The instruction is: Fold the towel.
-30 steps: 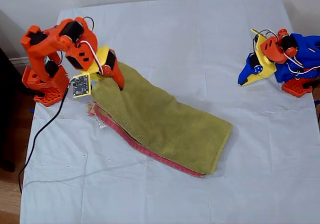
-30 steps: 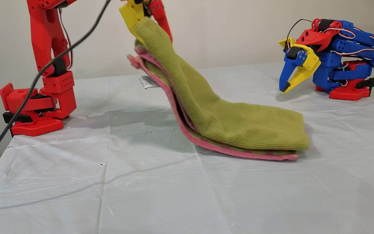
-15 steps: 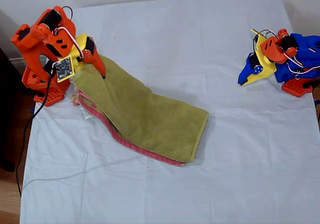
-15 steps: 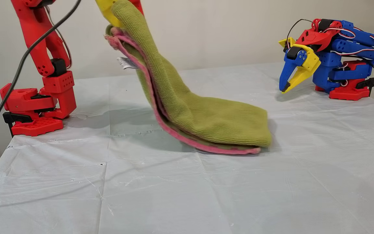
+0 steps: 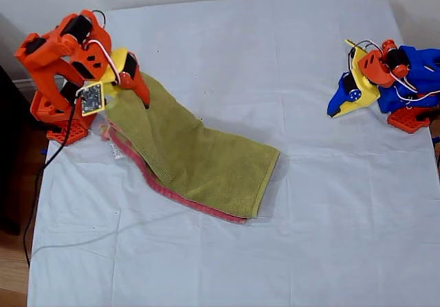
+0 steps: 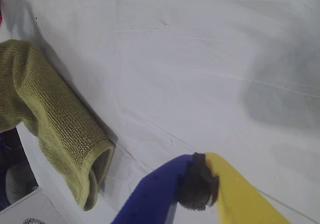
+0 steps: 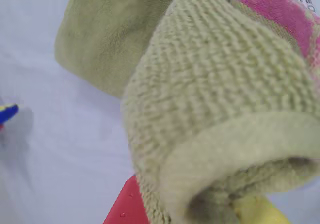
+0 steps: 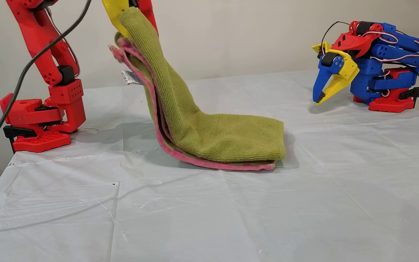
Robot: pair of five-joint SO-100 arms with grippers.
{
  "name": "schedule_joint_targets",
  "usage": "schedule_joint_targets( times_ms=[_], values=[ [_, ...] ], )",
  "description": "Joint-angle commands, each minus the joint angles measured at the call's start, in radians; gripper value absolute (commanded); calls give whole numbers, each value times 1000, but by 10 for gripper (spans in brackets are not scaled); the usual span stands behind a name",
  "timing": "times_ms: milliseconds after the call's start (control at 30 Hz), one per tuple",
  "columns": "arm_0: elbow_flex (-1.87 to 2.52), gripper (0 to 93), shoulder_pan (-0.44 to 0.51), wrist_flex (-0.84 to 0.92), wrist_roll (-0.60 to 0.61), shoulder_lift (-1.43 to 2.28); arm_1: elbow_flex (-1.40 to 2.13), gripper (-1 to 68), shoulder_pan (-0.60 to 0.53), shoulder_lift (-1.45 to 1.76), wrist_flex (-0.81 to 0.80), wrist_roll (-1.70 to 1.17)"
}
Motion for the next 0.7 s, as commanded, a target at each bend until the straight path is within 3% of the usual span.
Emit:
schedule_joint_targets(
  times_ms=[0,300,667],
  values=[
    [-34,1,-12,-170,87,11,101,1,3,213,3,0],
    [189,1,29,-634,325,12,101,1,3,213,3,0],
    [568,2,44,-1266,462,18,101,1,3,213,3,0]
  ],
)
